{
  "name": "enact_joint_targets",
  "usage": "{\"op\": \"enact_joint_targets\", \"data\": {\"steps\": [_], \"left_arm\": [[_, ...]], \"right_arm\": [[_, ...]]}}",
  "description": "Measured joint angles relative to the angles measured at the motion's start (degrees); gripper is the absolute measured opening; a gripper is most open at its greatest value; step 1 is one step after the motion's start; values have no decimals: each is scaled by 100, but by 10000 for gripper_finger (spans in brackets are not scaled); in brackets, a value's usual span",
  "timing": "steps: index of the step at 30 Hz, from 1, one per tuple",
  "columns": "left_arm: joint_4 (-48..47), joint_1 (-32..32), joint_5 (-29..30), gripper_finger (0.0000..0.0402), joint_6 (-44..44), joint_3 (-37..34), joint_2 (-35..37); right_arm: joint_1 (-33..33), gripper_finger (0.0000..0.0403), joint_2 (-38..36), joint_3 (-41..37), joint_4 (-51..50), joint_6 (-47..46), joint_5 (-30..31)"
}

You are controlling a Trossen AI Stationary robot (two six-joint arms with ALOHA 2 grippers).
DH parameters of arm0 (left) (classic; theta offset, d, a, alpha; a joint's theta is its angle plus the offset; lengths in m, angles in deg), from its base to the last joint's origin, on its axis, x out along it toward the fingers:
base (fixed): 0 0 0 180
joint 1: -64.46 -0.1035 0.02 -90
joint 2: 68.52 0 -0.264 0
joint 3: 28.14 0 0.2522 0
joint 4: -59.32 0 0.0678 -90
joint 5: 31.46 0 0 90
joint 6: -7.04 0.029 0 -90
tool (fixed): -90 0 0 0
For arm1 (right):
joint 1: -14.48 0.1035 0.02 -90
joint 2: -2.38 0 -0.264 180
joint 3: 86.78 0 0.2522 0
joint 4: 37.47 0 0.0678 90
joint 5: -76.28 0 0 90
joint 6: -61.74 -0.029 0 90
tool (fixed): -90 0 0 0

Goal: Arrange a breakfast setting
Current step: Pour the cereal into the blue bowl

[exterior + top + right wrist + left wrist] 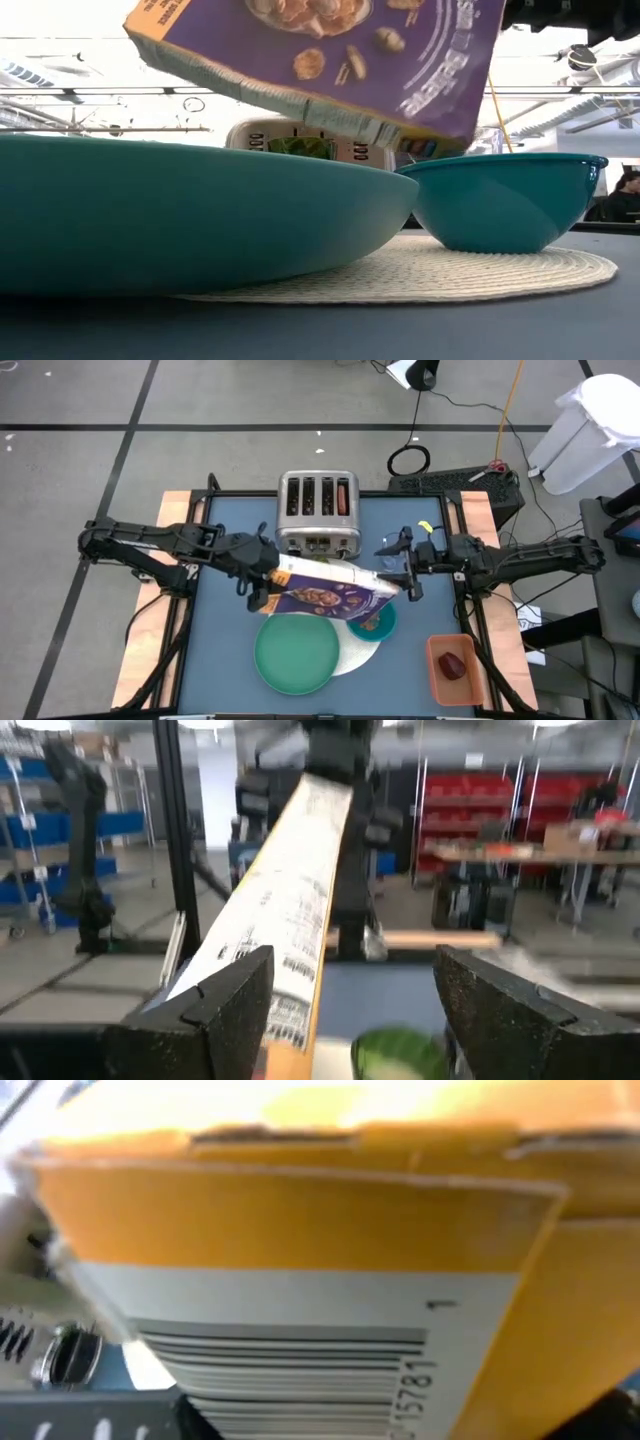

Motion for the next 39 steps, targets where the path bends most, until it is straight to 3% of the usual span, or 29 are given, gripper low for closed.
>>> {"op": "enact_joint_targets", "data": {"steps": [14, 24, 31, 39], "left_arm": [[104, 11, -2, 175, -19, 0, -90], [-25, 47, -12, 175, -21, 0, -66], [40, 22, 19, 175, -37, 0, -33], [-31, 22, 15, 175, 1, -2, -35]], "right_arm": [[-2, 267, -179, 2, 103, 490, 1], [-2, 267, -180, 2, -411, 189, 1], [-2, 267, -210, 3, 183, 307, 1], [-2, 267, -174, 7, -484, -70, 1]]}}
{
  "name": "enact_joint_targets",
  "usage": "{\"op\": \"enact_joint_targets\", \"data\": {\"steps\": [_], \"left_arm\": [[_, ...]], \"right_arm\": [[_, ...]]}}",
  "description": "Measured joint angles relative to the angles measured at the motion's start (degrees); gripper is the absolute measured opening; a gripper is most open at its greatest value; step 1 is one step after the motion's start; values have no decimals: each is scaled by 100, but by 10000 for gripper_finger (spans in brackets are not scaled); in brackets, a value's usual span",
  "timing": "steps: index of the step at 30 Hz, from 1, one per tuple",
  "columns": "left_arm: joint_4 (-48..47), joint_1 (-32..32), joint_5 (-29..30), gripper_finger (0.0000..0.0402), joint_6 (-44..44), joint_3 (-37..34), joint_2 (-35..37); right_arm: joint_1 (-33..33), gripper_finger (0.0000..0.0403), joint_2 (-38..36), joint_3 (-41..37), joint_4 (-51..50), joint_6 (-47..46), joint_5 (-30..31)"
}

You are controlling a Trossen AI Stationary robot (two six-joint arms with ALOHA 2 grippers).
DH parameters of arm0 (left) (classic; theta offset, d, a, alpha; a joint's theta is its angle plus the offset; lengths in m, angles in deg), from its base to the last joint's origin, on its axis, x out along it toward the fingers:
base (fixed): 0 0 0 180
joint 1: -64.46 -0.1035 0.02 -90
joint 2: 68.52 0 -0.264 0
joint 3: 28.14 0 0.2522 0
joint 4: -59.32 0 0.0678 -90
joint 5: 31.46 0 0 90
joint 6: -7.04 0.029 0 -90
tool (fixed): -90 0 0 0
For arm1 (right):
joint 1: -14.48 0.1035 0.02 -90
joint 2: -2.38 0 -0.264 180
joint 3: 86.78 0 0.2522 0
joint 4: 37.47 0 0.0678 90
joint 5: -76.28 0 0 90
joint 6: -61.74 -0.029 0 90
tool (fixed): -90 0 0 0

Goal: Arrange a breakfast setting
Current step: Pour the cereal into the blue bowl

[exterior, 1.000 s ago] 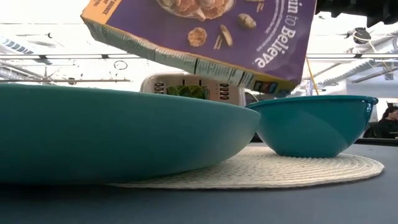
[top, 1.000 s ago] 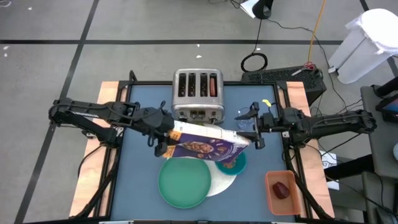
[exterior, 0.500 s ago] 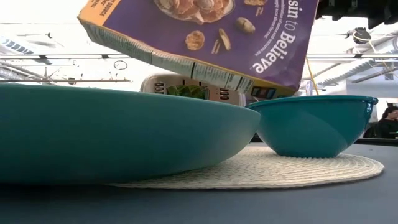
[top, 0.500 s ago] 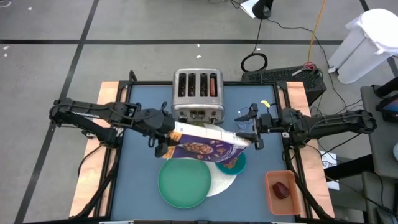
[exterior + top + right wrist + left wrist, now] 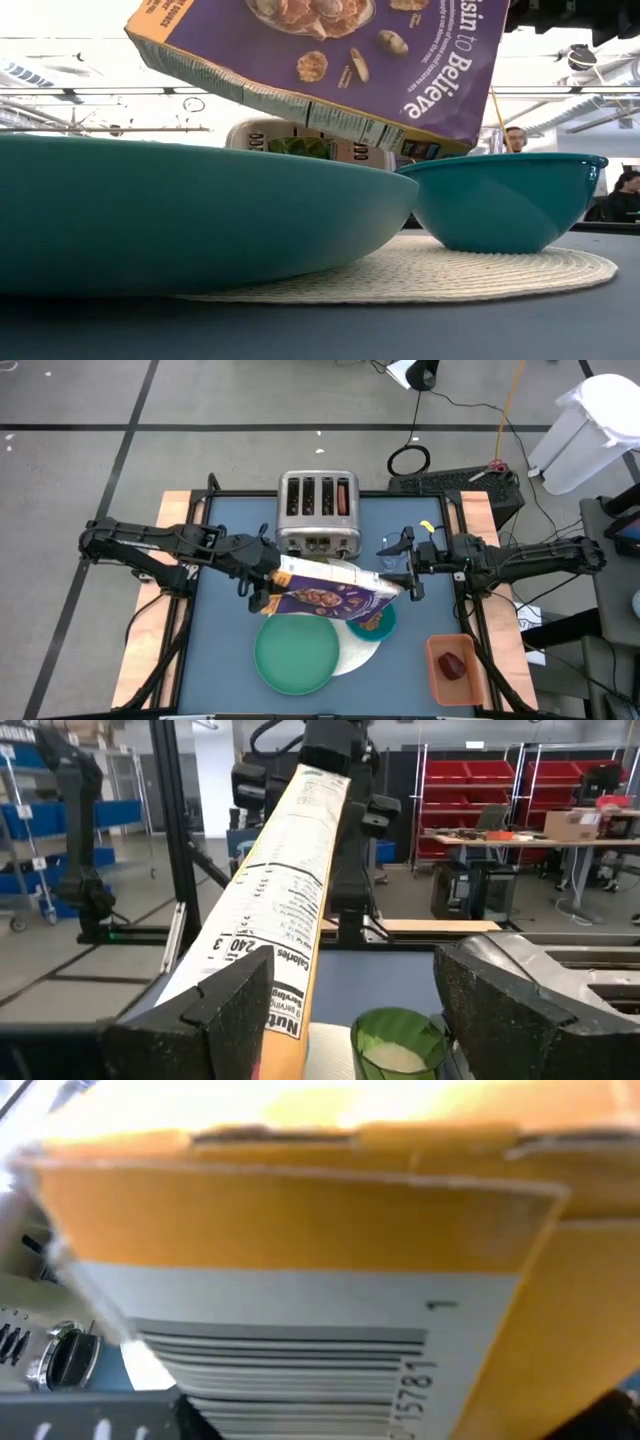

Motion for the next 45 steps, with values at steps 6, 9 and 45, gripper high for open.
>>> {"op": "enact_joint_targets", "data": {"steps": [6, 9, 45], "left_arm": [[97, 0, 5, 175, 17, 0, 0], [109, 0, 20, 175, 17, 0, 11], [-578, 13, -23, 175, -9, 597, -282]], "right_arm": [[0, 267, -2, 2, 518, 157, -2], [0, 267, -4, 2, 563, 226, -9], [0, 267, -39, 0, 566, 412, -19]]}}
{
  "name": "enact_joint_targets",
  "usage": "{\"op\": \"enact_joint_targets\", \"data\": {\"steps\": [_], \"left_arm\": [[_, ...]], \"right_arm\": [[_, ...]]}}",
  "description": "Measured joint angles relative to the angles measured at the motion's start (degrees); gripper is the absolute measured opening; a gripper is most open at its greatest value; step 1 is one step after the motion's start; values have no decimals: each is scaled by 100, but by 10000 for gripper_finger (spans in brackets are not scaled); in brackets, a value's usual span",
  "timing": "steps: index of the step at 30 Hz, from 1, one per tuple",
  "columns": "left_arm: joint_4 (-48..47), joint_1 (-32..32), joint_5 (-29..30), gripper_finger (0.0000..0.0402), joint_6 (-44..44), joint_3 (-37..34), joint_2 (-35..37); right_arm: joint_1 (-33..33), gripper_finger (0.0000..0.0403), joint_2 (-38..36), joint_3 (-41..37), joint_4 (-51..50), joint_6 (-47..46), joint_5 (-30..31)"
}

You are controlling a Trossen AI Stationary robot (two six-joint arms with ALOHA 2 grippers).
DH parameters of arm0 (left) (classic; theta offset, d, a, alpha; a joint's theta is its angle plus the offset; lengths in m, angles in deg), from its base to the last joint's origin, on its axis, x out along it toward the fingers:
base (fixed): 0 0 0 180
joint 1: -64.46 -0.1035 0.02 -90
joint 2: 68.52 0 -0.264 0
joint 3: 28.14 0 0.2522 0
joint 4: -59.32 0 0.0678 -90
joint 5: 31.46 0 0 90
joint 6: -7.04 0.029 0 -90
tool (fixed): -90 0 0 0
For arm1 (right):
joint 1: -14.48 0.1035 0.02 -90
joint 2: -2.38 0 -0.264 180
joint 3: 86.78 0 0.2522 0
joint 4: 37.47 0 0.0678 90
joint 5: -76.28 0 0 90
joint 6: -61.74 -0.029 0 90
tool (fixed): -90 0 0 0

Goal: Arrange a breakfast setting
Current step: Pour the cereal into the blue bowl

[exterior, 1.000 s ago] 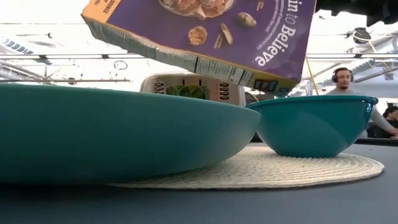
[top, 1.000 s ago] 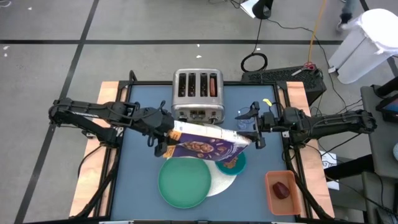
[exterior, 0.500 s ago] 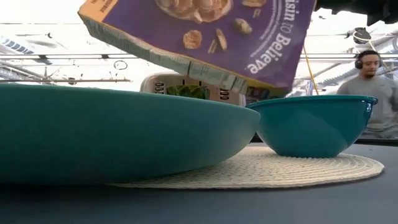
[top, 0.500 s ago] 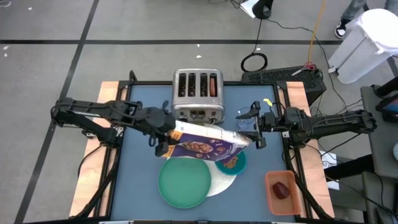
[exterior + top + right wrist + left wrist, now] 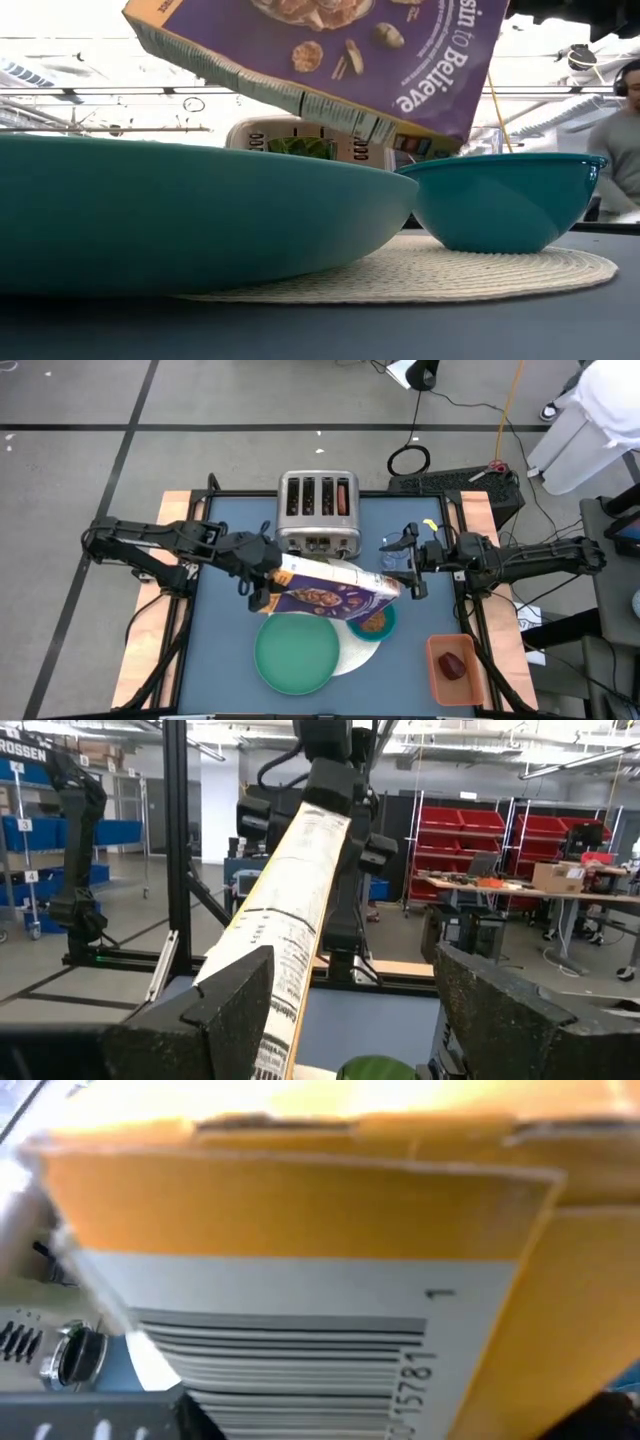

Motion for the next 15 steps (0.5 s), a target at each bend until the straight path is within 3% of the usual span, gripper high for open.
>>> {"op": "enact_joint_targets", "data": {"steps": [15], "left_arm": [[11, 9, 45, 175, 21, 0, 42]], "right_arm": [[0, 267, -2, 0, 11, 17, 12]]}}
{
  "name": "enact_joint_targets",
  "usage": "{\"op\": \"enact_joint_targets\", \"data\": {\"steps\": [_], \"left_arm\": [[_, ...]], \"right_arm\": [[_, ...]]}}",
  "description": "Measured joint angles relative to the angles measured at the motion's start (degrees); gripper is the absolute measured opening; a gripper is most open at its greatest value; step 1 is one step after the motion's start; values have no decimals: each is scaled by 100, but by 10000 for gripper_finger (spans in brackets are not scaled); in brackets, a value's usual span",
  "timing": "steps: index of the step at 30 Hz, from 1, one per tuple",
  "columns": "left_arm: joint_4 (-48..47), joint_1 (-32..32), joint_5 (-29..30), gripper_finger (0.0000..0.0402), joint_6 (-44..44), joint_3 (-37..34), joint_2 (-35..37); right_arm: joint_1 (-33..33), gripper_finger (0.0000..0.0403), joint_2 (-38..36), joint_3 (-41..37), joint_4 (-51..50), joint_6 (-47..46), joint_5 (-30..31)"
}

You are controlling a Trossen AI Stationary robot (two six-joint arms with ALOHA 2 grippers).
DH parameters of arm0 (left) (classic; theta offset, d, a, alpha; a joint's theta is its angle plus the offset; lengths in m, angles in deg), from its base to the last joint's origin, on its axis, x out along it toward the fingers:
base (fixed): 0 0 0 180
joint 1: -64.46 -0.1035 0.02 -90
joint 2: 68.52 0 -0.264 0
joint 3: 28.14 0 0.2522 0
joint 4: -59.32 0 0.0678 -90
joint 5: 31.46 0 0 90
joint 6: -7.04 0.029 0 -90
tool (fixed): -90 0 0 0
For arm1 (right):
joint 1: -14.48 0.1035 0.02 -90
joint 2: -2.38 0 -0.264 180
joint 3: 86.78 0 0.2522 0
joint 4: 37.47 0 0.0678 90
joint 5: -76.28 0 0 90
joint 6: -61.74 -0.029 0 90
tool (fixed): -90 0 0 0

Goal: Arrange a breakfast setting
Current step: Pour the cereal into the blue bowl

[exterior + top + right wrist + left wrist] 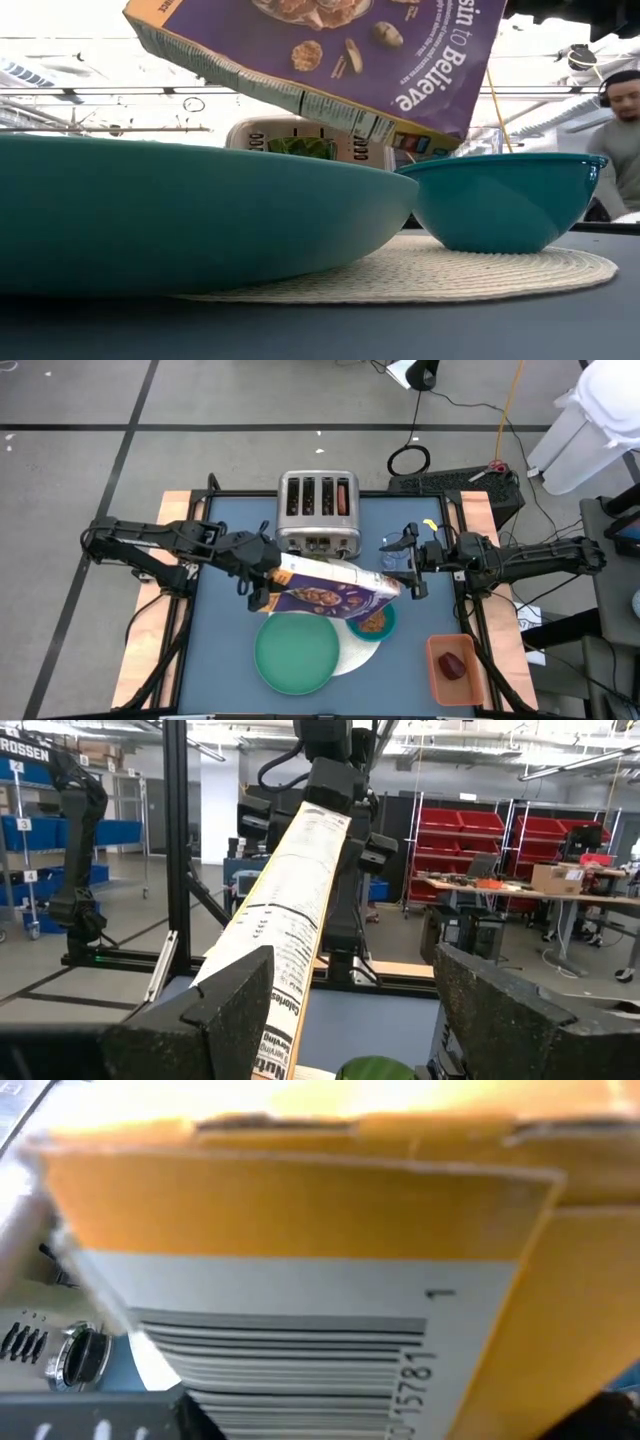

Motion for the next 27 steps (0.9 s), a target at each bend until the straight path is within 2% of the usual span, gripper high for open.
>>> {"op": "enact_joint_targets", "data": {"steps": [13, 27], "left_arm": [[5, 31, 263, 175, 50, 55, -24], [-21, 48, 102, 175, -20, 46, -37]], "right_arm": [[2, 267, -1, 0, 6, 0, 4], [0, 267, -2, 0, 2, 11, 4]]}}
